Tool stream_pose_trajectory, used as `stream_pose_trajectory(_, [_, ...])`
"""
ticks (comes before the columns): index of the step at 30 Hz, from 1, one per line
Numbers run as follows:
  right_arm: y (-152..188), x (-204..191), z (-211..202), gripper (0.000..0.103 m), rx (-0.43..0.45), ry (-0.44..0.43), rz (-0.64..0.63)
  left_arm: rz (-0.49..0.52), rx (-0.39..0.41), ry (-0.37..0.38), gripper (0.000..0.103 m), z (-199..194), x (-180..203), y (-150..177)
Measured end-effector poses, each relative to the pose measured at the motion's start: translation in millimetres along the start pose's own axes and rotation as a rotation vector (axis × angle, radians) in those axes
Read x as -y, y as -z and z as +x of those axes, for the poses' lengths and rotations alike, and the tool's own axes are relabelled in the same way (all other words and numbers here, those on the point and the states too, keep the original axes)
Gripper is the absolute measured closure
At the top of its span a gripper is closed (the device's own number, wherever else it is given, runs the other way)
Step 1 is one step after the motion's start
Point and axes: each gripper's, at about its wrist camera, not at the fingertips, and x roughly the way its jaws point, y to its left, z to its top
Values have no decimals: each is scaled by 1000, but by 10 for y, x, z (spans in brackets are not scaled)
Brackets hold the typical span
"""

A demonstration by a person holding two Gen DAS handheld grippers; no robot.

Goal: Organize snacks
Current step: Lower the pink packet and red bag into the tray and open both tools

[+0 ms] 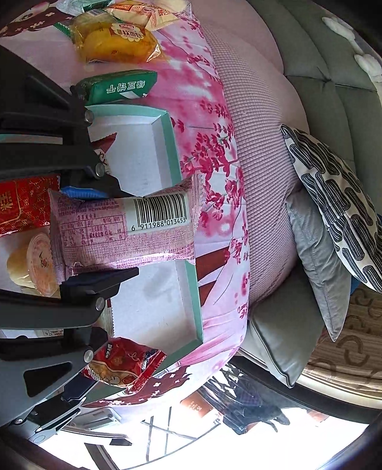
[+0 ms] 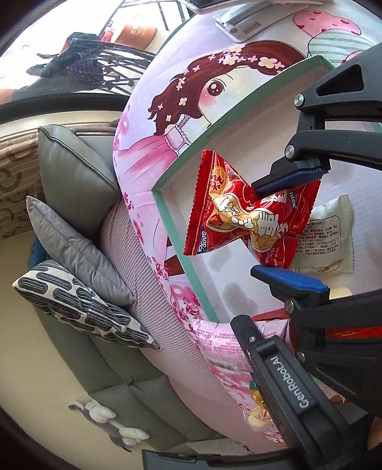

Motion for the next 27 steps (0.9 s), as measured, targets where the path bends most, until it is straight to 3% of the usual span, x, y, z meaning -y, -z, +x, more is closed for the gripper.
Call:
stream_pose_trajectory(12, [-5,8,26,46,-34,8,-2,-28,-11,-9,42,-201,-96,92])
stream_pose_trajectory(20, [35,-13,89,23,-77,23,-15,-76,-2,-83,37,-422,-384,248])
stream_pose_trajectory(24, [54,-71,71,8,-74,16,-39,-98,11,-124,18,-516,-561,354])
stream_pose_trajectory(25, [59,-88,67,2,-71,18,-46,-106,13,-134,17,-532,-608,384])
stream_pose_trajectory(27, [70,-111,56,0,-65,17,-52,-124,10,-159,15,-545,-711,449])
